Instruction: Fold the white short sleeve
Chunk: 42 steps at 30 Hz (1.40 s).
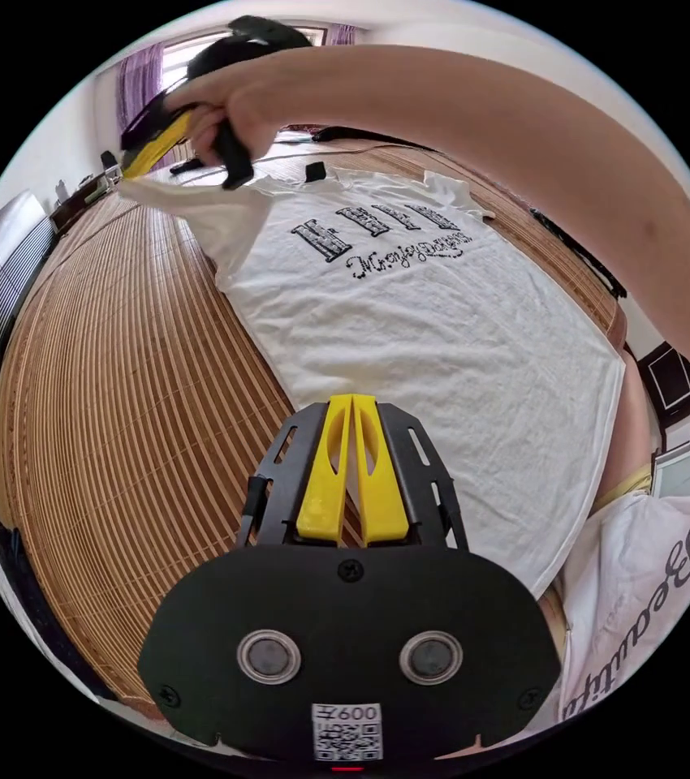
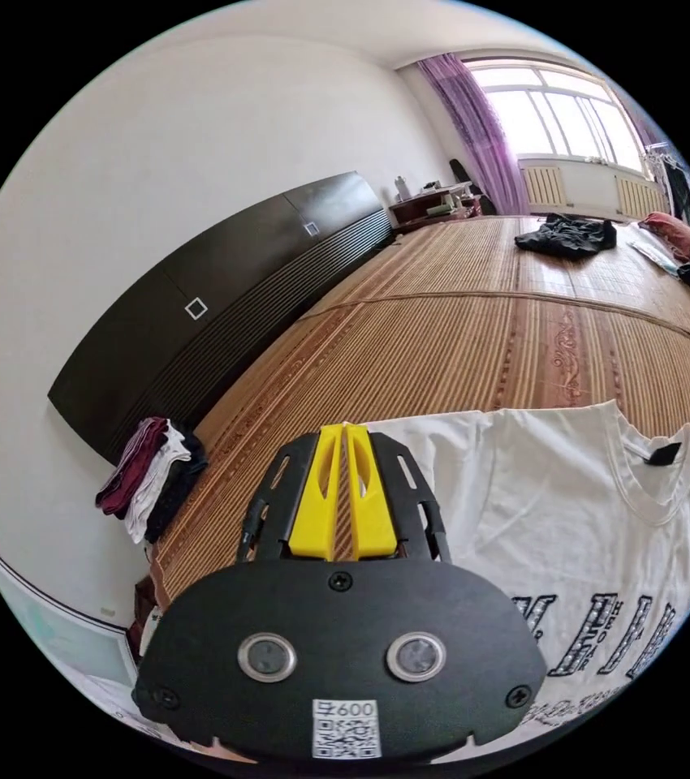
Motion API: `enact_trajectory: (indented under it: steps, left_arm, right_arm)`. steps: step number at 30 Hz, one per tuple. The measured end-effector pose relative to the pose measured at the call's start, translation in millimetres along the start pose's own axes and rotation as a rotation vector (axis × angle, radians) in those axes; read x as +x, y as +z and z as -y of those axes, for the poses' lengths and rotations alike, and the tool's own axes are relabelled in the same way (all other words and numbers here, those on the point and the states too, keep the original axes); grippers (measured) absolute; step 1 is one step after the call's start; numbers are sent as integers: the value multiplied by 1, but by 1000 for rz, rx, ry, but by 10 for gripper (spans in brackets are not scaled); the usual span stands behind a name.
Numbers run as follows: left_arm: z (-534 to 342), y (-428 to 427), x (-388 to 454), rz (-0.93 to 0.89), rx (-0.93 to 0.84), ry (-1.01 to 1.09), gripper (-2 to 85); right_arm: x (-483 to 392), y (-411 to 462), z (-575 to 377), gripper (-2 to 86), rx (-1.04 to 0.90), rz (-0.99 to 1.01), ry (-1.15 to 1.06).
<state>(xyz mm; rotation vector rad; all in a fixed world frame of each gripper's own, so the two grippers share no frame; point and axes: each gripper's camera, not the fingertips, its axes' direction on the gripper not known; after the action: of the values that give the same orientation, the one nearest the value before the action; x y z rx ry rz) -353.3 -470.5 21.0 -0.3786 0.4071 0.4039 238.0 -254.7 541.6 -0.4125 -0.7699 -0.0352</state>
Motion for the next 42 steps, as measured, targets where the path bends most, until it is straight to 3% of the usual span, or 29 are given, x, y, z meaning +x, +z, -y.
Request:
enact_trajectory:
  steps: [6, 11, 15, 17, 22, 25, 28, 36, 42]
  left_arm:
    - [-7, 25, 18, 29, 1, 31, 6]
    - [-16, 48, 40, 68, 3, 67, 6]
    - [-24, 62, 56, 99, 5, 90, 6]
    - [-28, 70, 70, 133, 1, 124, 6]
    - [-35, 87, 93, 196, -16, 169, 7]
    - [-39, 97, 103, 218, -12, 167, 6]
    - [-42, 103, 107, 210, -16, 155, 6]
    - [-38, 110, 104, 155, -23, 134, 6]
    - [-32, 111, 115, 188, -19, 147, 5]
  right_arm:
    - [36, 39, -45, -9, 34, 121, 26]
    - [83, 2, -78, -7, 141, 514, 53]
    - [99, -12, -103, -8, -10, 324, -28]
    - [104, -2, -129, -8, -186, 115, -155]
    - [101, 71, -210, -9, -560, -160, -415]
    - [99, 108, -249, -9, -569, -235, -479]
    - [108, 114, -259, -8, -453, -286, -449]
    - [140, 111, -298, -9, -413, -214, -464]
    - [141, 92, -323, -8, -452, 52, -599]
